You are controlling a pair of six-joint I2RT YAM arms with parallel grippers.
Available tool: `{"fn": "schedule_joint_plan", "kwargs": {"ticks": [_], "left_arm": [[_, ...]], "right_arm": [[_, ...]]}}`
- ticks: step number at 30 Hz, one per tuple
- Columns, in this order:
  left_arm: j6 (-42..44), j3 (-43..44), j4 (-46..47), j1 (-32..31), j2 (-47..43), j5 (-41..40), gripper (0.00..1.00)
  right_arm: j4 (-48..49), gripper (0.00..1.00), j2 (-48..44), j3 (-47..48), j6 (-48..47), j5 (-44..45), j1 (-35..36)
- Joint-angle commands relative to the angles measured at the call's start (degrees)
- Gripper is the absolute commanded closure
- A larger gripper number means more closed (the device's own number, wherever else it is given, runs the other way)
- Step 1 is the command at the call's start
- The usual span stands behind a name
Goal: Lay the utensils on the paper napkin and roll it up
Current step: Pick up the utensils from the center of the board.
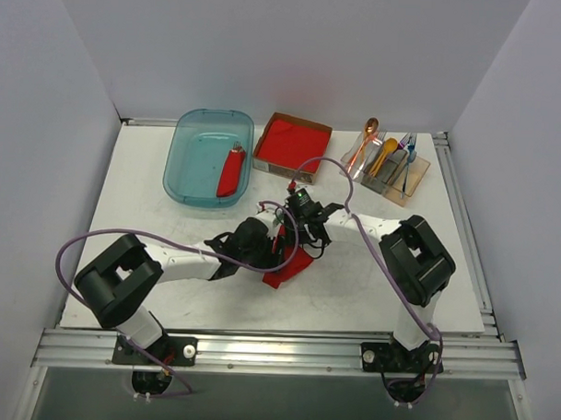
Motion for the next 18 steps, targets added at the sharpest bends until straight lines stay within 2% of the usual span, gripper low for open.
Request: {"fn": "schedule_joint_plan", "kwargs": {"ticks": [1,5,6,8,15,18], "left_arm": [[-1.5,-2.6,-4.6,0.5,0.3,1.6,0.27],[-1.8,-3.1,-3.9,0.8,-0.2,1.6,0.27],[-1.9,-3.2,-3.8,1.0,-0.3,1.6,0.28],[-2.2,-3.6,-3.4,1.3,-1.1,3.0,0.27],[-2.7,-4.3,-4.4,5.8,-5.4,5.9,0.25],[-2.2,-4.0,-6.6,7.3,-8.6,5.7,0.24]], "right_arm": [[-5.3,0.65,2.1,0.7,-0.3,3.8,0.7],[-6.0,0.69,2.3,0.5,-0.1,5.2,1.0],[-6.0,0.74,2.3,0.4,-0.1,5.1,1.0],[-5.8,0.77,2.5,0.2,-0.4,4.9,1.1],[-4.1,0.85,2.9,-0.1,-0.4,4.0,1.4],[-2.2,0.93,2.3,-1.0,-0.4,3.9,1.4]]}}
